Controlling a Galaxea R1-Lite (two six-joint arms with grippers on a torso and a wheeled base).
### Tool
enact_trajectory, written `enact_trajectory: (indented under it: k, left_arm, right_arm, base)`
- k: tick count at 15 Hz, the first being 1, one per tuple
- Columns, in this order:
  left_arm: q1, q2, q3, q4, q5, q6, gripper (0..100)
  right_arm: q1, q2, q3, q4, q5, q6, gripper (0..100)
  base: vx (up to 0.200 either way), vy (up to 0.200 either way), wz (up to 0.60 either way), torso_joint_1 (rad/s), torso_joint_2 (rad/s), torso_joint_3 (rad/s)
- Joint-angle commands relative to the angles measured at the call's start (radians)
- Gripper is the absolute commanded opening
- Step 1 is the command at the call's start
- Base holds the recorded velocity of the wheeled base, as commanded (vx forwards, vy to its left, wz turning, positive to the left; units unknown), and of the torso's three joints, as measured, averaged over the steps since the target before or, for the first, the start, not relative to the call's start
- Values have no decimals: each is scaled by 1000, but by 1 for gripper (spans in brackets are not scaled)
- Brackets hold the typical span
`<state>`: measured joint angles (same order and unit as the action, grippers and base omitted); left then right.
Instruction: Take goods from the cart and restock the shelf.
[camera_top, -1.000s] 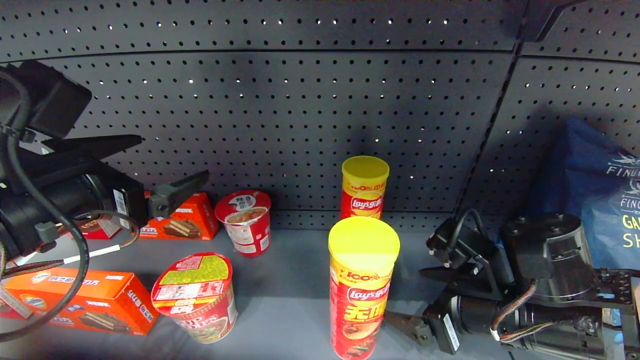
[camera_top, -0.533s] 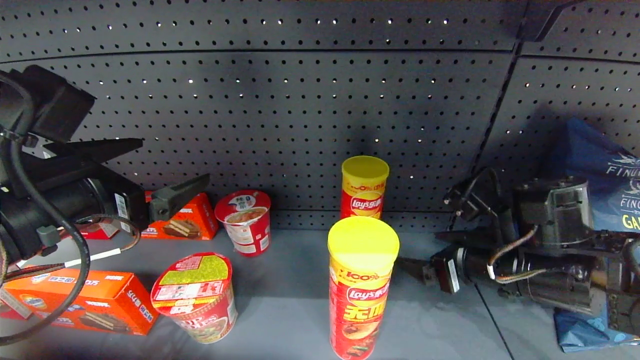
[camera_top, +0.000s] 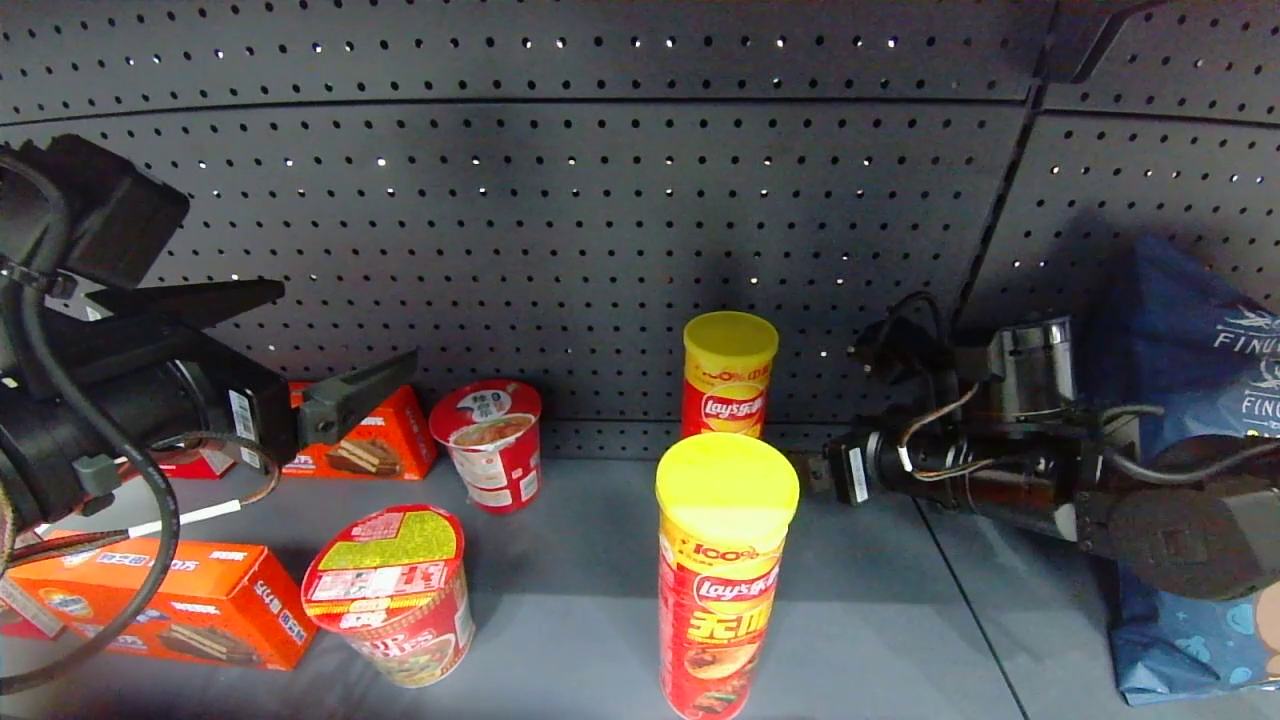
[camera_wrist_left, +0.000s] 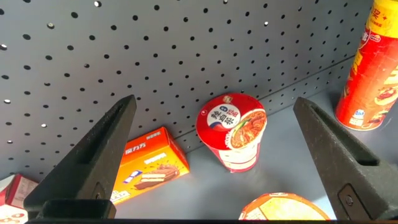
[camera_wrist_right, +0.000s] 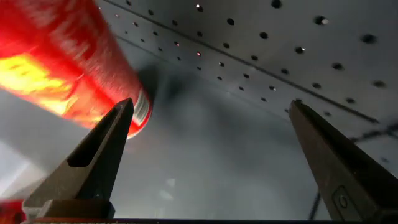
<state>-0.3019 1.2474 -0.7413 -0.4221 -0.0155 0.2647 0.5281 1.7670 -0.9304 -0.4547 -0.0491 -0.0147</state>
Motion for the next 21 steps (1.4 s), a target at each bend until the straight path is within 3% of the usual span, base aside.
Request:
enact_trajectory:
  k: [1,21]
  left_arm:
    - [0,0,0,0,0,1,100]
    - [1,-6,34,-1,0,-2,100]
  right_arm:
    - [1,63,-34,-13,0,-1,100]
    - [33,126,-68,-38,2,-1,100]
  base:
    - [0,0,0,0,0,0]
    - [0,0,0,0,0,0]
